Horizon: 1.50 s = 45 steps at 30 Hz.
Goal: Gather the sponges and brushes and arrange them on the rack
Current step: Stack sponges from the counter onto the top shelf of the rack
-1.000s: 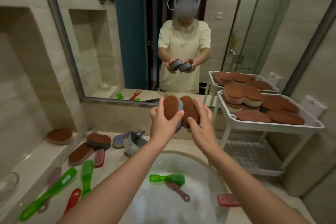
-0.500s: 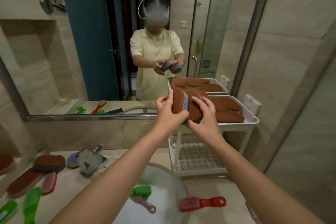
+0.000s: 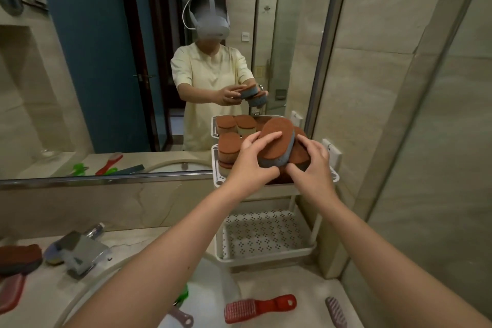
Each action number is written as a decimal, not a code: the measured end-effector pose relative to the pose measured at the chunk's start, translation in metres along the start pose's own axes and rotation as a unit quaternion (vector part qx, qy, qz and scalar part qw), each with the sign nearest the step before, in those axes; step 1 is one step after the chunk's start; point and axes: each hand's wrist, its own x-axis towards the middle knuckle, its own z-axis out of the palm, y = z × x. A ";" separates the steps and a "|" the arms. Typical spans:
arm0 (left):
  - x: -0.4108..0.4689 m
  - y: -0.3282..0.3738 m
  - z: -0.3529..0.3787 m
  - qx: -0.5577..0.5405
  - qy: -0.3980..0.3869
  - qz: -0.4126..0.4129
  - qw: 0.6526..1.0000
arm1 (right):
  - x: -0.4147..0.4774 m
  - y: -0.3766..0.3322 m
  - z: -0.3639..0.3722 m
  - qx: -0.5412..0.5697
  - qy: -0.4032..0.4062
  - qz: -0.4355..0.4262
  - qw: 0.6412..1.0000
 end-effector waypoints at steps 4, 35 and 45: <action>0.023 0.001 0.017 -0.025 0.063 0.018 0.998 | 0.026 0.014 -0.011 -0.028 0.007 -0.003 1.000; 0.091 -0.063 0.075 0.476 0.144 0.009 0.868 | 0.091 0.088 0.009 -0.157 -0.022 0.068 0.985; 0.091 -0.067 0.074 0.472 0.135 0.027 0.871 | 0.086 0.083 0.007 -0.163 -0.017 0.047 0.985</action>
